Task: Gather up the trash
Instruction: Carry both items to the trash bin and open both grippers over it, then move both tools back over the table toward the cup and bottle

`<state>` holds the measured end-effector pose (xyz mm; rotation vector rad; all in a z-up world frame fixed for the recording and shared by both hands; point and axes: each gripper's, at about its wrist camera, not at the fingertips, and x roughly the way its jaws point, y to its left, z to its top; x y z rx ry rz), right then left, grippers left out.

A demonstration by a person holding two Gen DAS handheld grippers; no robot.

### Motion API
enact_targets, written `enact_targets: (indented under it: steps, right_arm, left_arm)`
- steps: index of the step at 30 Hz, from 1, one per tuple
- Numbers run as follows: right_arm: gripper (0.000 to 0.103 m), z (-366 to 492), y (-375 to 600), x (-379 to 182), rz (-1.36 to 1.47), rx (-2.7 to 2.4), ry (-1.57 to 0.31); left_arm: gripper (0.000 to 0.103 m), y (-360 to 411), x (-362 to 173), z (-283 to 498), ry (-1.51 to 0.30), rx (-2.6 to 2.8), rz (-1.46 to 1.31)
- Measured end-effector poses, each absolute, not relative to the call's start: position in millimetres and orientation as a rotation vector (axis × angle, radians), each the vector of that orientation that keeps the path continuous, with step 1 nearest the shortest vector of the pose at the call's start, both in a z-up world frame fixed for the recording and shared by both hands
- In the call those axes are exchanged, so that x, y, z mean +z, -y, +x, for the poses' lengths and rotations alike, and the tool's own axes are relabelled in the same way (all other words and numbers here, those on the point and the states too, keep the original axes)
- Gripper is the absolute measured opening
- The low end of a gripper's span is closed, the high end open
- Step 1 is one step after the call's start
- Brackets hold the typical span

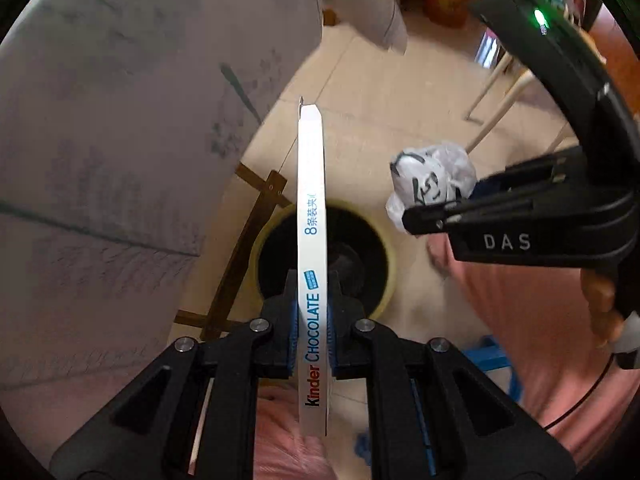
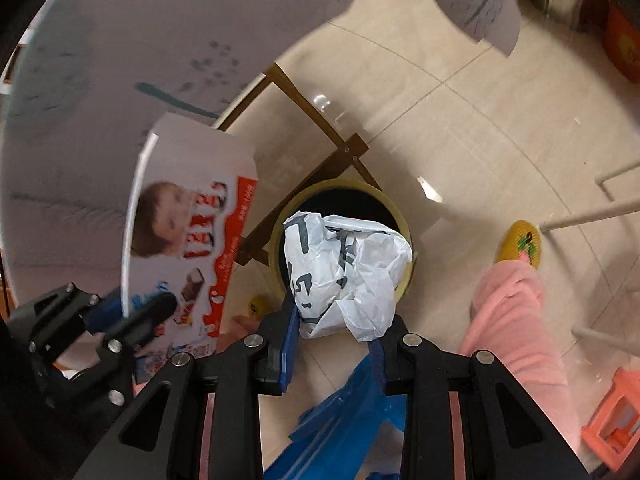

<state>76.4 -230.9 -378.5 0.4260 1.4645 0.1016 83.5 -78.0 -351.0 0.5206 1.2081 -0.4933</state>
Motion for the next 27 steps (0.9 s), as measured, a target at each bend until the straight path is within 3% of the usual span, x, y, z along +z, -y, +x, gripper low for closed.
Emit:
enact_targets:
  steps: [4,13,16,18,27]
  right_arm:
    - [0.032,95,219,-401,0.429,0.105,-1.493]
    - [0.055,123,209,-431,0.442,0.090,-1.505]
    - [0.067,126,210,-439,0.458,0.075,-1.502]
    - [0.068,133,211,-449,0.463,0.071,-1.499]
    - [0.068,130,220,-439,0.461,0.068,-1.486]
  left_arm:
    - [0.009,78,-371,95,-1.214,-0.486,0.555]
    - [0.011,78,-390,111,-1.192,-0.458,0.644]
    - [0.032,79,-393,111,-1.199,-0.465,0.665]
    - [0.042,85,-391,111,-1.184,-0.464,0.671]
    - [0.042,89,-353,102,-1.138,-0.501,0.641]
